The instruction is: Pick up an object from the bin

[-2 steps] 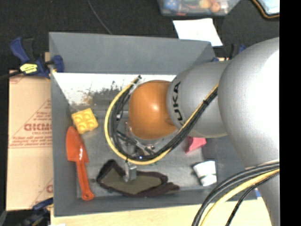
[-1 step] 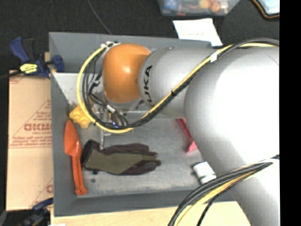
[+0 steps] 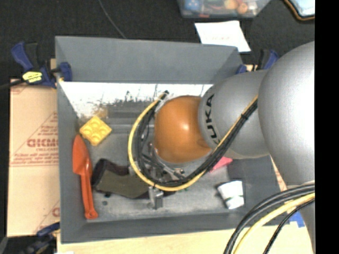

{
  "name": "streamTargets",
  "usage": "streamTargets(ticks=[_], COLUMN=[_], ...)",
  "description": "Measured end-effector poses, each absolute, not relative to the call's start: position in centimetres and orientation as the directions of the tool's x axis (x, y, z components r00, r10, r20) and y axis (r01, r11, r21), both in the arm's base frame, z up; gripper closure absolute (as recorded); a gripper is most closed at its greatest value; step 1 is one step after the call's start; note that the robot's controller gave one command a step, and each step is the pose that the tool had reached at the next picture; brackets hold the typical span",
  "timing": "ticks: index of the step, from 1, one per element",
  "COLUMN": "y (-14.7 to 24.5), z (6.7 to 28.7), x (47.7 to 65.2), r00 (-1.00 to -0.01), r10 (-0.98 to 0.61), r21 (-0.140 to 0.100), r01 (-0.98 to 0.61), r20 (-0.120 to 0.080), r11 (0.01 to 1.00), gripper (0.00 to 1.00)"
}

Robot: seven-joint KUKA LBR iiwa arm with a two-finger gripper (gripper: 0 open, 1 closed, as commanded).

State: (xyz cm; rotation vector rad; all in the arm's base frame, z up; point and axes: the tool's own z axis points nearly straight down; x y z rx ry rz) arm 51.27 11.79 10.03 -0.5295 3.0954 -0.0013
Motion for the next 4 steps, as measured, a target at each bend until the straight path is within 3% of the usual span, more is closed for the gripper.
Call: streamTargets(ticks=[1,2,3,4], y=[23.5,6.4,6.8,6.8], z=[7.2,7.1,7.1,8.6], x=[59.4,48.7,48.8,48.5], r00=[-1.0,-0.951,-0.949,-0.95], r10=[0.016,-0.31,-0.314,-0.313], r21=[-0.002,-0.005,-0.005,-0.002], r01=[0.016,-0.31,-0.314,-0.313], r20=[-0.015,0.004,0.003,0.013], r11=[1.0,0.951,0.949,0.95], gripper=[0.0,1.0,1.0,1.0])
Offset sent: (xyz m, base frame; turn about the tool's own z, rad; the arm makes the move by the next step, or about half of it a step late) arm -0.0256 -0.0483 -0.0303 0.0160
